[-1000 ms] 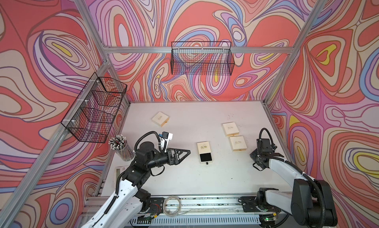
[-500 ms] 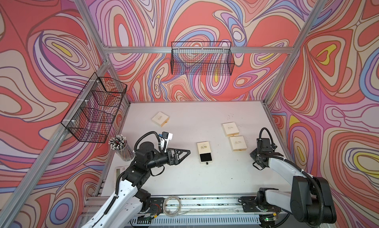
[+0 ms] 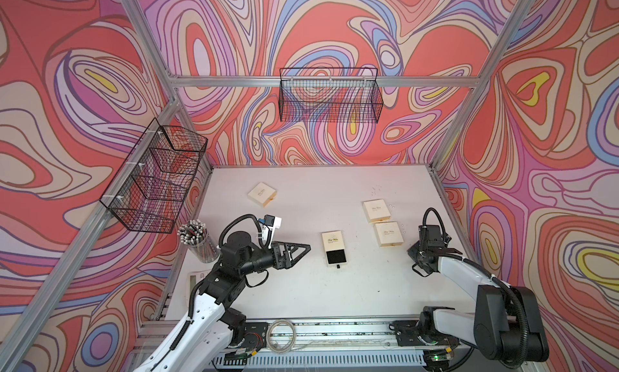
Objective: Take out the earrings from the drawer-style jewelry box
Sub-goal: Place the earring at the center of the board.
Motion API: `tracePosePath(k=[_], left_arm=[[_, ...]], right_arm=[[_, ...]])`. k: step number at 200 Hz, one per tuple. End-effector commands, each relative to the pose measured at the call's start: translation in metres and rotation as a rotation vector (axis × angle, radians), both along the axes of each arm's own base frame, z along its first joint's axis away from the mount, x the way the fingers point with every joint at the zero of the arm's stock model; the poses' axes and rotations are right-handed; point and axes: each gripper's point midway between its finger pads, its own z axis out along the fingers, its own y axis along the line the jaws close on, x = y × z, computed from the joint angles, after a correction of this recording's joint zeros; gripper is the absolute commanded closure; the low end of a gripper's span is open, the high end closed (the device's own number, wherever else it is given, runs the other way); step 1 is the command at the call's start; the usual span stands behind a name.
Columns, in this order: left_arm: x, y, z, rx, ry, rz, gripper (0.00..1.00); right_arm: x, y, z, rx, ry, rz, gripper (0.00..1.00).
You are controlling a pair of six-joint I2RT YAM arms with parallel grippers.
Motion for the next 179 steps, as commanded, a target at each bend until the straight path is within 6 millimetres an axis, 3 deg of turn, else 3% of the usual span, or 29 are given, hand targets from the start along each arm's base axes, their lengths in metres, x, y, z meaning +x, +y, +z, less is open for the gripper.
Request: tracePosePath(k=[1, 179], left_arm=[[0.0008, 0.0022, 0.0041, -0.014, -0.016, 0.011, 0.0], [0.003, 0.0027, 0.0023, -0.015, -0.008, 0.016, 0.0]], right_arm=[[-0.0058, 0.0016, -0.0058, 0.013, 0.039, 0.002, 0.87], [-0.0073, -0.0023, -0.0013, 0.007, 0.039, -0.011, 0.79]])
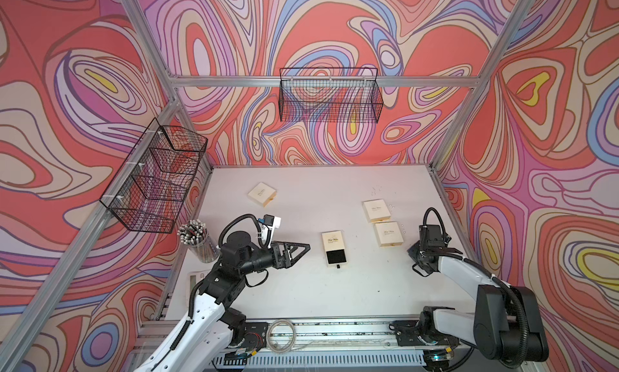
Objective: Take out the earrings from the drawer-style jewelry box
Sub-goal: Place the earring at the center of the board.
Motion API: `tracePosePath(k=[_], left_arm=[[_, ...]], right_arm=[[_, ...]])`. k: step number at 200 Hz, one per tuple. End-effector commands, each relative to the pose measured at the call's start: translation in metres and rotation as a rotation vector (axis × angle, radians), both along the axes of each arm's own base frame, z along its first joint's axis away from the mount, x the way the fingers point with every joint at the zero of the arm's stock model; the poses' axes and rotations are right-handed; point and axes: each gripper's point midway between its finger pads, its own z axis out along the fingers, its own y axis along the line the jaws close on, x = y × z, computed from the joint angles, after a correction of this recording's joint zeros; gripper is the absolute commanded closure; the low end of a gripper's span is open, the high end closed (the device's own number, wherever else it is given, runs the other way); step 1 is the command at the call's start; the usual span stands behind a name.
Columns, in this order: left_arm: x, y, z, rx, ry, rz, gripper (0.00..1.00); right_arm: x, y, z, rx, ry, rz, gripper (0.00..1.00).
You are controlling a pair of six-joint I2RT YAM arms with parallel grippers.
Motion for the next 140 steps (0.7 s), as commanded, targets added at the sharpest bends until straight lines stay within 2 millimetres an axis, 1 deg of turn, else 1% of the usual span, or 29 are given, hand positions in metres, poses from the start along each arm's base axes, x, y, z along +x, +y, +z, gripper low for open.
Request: tracePosePath(k=[1, 32, 66, 80, 120, 140], left_arm=[[0.002, 0.002, 0.002, -0.012, -0.014, 0.008, 0.0], [0.002, 0.002, 0.001, -0.011, -0.009, 0.011, 0.0], [0.004, 0.002, -0.003, -0.004, 0.013, 0.017, 0.0], [0.005, 0.002, -0.005, 0.001, 0.027, 0.02, 0.0], [0.006, 0.002, -0.009, 0.008, 0.048, 0.02, 0.0], [0.006, 0.002, -0.01, 0.01, 0.052, 0.023, 0.0]], right_arm=[[-0.007, -0.003, -0.001, 0.0, 0.034, -0.014, 0.79], [-0.007, -0.002, 0.002, 0.001, 0.024, -0.013, 0.79], [-0.006, -0.006, 0.014, -0.028, 0.009, -0.008, 0.78], [-0.003, -0.005, 0.019, -0.027, -0.01, 0.008, 0.78], [0.002, 0.003, 0.023, -0.003, -0.033, 0.054, 0.75], [0.003, 0.001, 0.027, -0.013, -0.037, 0.06, 0.75]])
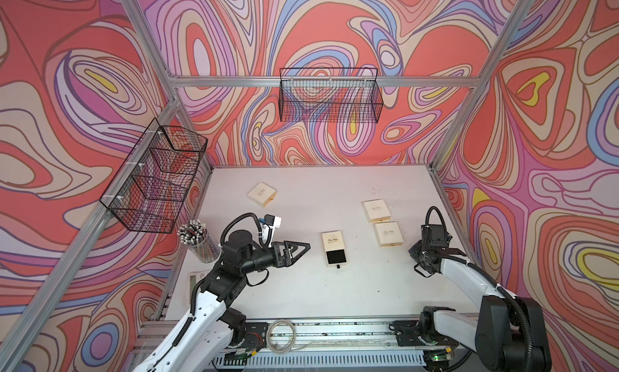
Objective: Take out the earrings from the drawer-style jewelry box
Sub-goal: Place the earring at the center of the board.
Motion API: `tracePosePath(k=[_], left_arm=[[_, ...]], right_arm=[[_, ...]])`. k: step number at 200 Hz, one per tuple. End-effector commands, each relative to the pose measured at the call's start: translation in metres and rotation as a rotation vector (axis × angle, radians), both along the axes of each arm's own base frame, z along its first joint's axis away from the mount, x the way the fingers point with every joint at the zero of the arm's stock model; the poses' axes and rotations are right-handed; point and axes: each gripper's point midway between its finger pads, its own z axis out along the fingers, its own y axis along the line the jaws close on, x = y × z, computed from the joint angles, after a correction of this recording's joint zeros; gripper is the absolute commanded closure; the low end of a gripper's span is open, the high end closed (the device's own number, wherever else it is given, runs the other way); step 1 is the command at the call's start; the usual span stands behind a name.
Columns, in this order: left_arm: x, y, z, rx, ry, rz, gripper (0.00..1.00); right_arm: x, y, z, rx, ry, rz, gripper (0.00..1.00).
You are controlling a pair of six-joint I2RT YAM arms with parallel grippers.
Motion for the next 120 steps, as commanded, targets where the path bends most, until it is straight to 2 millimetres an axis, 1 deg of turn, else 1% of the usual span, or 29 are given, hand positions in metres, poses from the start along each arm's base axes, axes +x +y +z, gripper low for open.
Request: tracePosePath(k=[1, 27, 59, 73, 95, 120], left_arm=[[0.002, 0.002, -0.002, 0.001, 0.011, 0.012, 0.0], [0.002, 0.002, -0.002, 0.002, 0.012, 0.016, 0.0], [0.003, 0.002, -0.005, 0.01, 0.025, 0.02, 0.0], [0.004, 0.003, -0.006, 0.017, 0.031, 0.026, 0.0], [0.006, 0.004, -0.009, 0.032, 0.046, 0.038, 0.0], [0.009, 0.006, -0.02, 0.071, 0.078, 0.056, 0.0]], right_arm=[[0.006, -0.001, 0.013, -0.008, -0.029, 0.014, 0.75], [0.007, 0.001, 0.014, 0.002, -0.032, 0.027, 0.75], [0.01, 0.0, 0.026, -0.015, -0.057, 0.041, 0.74], [0.012, 0.003, 0.031, -0.005, -0.066, 0.06, 0.74], [0.017, 0.01, 0.043, 0.009, -0.094, 0.114, 0.72], [0.025, 0.023, 0.067, 0.014, -0.164, 0.202, 0.72]])
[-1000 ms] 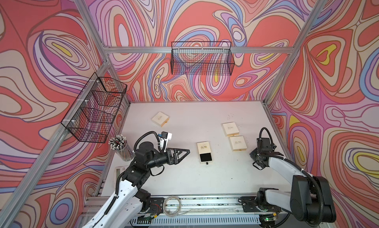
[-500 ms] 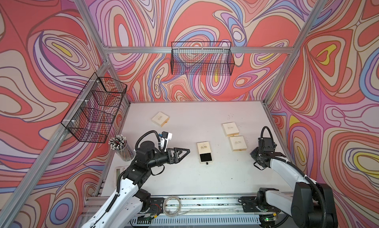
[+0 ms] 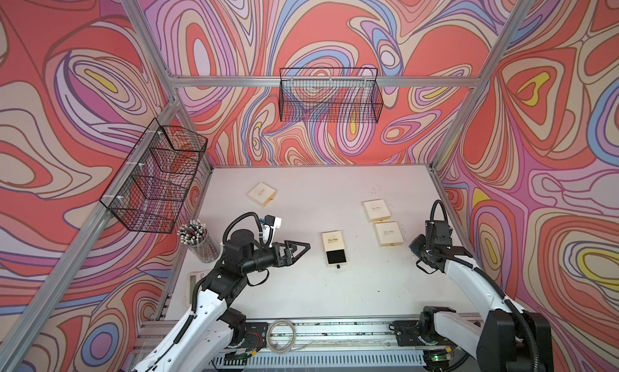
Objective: Take out the earrings from the drawer-style jewelry box
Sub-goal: Place the earring at the center of the board, then close the drawer of the jewelry box.
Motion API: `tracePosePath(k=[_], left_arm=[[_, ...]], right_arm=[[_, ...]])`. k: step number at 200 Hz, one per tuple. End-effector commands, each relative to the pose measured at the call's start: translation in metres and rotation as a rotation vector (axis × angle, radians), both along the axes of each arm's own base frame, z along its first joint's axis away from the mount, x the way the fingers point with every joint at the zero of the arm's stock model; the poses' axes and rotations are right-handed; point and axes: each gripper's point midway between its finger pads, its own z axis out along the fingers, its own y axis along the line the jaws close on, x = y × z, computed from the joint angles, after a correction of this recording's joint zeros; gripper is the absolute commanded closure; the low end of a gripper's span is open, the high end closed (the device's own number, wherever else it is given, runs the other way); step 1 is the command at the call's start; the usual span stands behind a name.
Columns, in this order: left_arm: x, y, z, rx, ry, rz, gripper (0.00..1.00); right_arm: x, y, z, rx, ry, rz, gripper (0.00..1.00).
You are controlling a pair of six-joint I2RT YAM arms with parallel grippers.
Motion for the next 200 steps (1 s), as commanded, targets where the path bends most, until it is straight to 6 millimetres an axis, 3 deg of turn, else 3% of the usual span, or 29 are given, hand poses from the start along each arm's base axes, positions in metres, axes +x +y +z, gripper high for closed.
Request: tracePosePath(k=[1, 12, 15, 28, 69, 100, 137, 177, 181, 200], left_arm=[[0.004, 0.004, -0.005, 0.035, 0.025, 0.025, 0.0], [0.006, 0.003, -0.009, 0.037, 0.049, 0.028, 0.0], [0.009, 0.002, 0.003, 0.027, 0.031, 0.028, 0.0], [0.01, 0.0, 0.001, 0.052, 0.05, 0.012, 0.0], [-0.002, -0.019, -0.021, 0.113, 0.039, -0.028, 0.0], [-0.014, -0.033, -0.056, 0.14, 0.1, -0.067, 0.2], [-0.016, -0.05, -0.084, 0.07, 0.175, -0.068, 0.54], [-0.016, -0.065, -0.104, 0.062, 0.206, -0.049, 0.79], [-0.017, -0.068, -0.106, 0.064, 0.21, -0.054, 0.82], [-0.018, -0.08, -0.114, 0.06, 0.227, -0.068, 0.91]], right_arm=[[0.008, 0.013, 0.027, 0.006, -0.065, 0.093, 0.72], [0.011, 0.024, 0.035, 0.013, -0.082, 0.139, 0.72], [0.013, 0.029, 0.037, 0.016, -0.087, 0.155, 0.72], [0.018, 0.053, 0.045, 0.0, -0.095, 0.233, 0.73], [0.04, 0.165, 0.049, 0.001, -0.102, 0.547, 0.72], [0.06, 0.228, 0.048, 0.013, -0.117, 0.71, 0.73], [0.086, 0.266, 0.033, 0.03, -0.093, 0.792, 0.72], [0.108, 0.295, 0.018, 0.055, -0.071, 0.863, 0.68], [0.108, 0.296, 0.005, 0.053, -0.04, 0.868, 0.67], [0.115, 0.307, -0.003, 0.061, -0.026, 0.894, 0.65]])
